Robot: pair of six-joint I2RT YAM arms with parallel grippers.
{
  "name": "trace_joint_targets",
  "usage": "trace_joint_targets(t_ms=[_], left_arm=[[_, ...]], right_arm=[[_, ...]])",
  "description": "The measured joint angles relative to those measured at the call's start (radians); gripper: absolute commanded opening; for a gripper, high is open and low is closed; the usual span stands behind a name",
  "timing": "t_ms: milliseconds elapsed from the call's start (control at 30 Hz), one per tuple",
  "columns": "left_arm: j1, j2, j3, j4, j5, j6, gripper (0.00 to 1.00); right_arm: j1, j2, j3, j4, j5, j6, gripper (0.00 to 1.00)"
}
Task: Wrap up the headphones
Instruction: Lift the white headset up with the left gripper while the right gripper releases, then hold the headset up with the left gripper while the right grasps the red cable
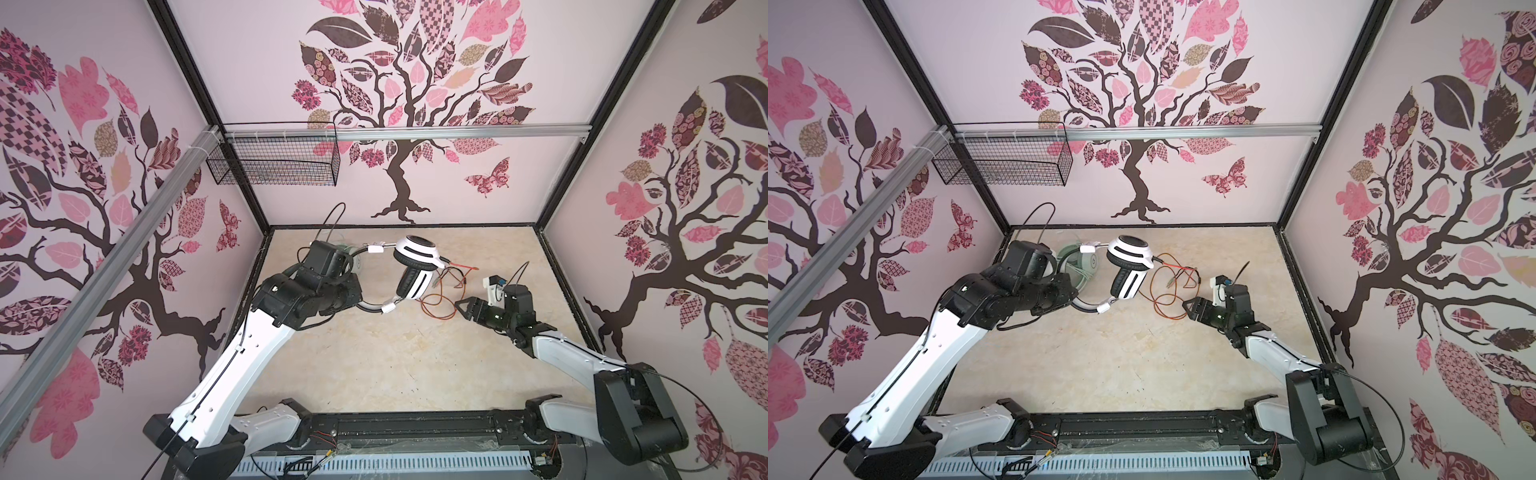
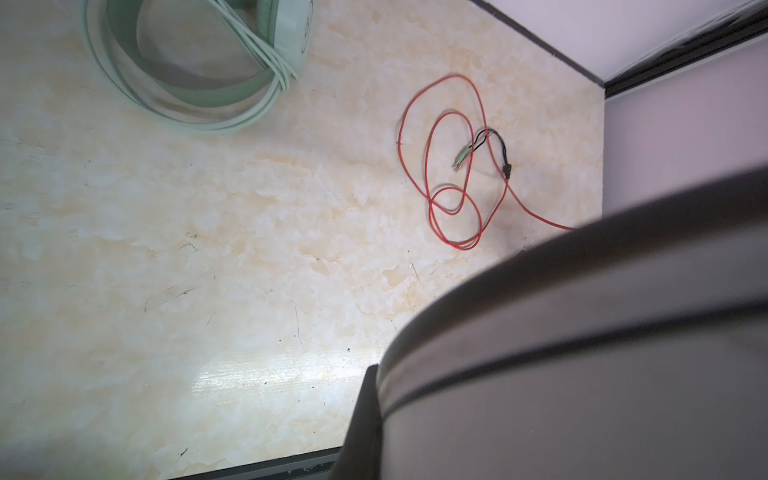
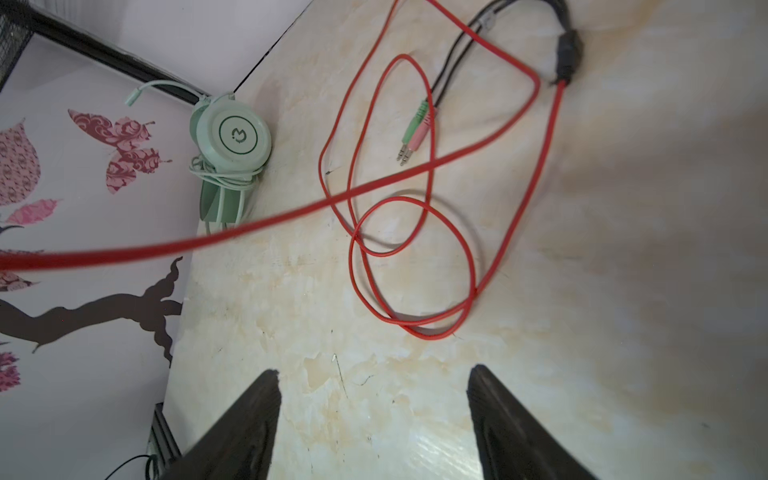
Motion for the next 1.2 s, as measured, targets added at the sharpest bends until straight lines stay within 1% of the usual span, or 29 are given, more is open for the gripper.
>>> trace_joint_targets(t_ms=[100, 133, 200, 267, 367, 533, 600, 700, 867, 967, 1133, 1200], left_arm=[[0.000, -0.026, 0.021, -0.011, -0.036, -0.032, 0.00], [0.000, -0.027, 0.034, -0.024, -0.052, -0.050, 0.00], [0.000, -0.016, 0.073, -0.051, -0.088, -0.072, 0.00], [0.000, 0.003, 0.121, -0.080, -0.120, -0.090, 0.00], [0.001, 0.031, 0.193, -0.105, -0.159, -0.113, 0.00], [0.001, 0.049, 0.257, -0.108, -0.184, -0.126, 0.00], [0.001, 0.056, 0.280, -0.105, -0.189, -0.126, 0.00], [0.001, 0.069, 0.306, -0.096, -0.200, -0.126, 0.00], [0.001, 0.084, 0.307, -0.078, -0.204, -0.125, 0.00], [0.001, 0.100, 0.307, -0.077, -0.203, -0.125, 0.00], [0.001, 0.133, 0.307, -0.092, -0.196, -0.130, 0.00], [0.001, 0.141, 0.307, -0.104, -0.192, -0.136, 0.00]], right_arm=[[0.036, 0.009, 0.021, 0.002, 0.061, -0.039, 0.70], [0.039, 0.012, 0.021, 0.007, 0.091, -0.053, 0.72], [0.041, 0.026, 0.021, 0.032, 0.145, -0.075, 0.73], [0.041, 0.036, 0.015, 0.075, 0.164, -0.084, 0.73], [0.042, 0.066, 0.015, 0.145, 0.157, -0.085, 0.72], [0.044, 0.140, 0.038, 0.149, 0.137, -0.091, 0.72], [0.045, 0.143, 0.035, 0.143, 0.137, -0.094, 0.70], [0.045, 0.142, 0.021, 0.151, 0.138, -0.095, 0.70], [0.045, 0.142, -0.002, 0.165, 0.118, -0.090, 0.70], [0.047, 0.139, -0.029, 0.220, 0.117, -0.092, 0.70], [0.052, 0.133, -0.126, 0.390, 0.093, -0.098, 0.69], [0.066, 0.133, -0.148, 0.434, 0.093, -0.121, 0.69]])
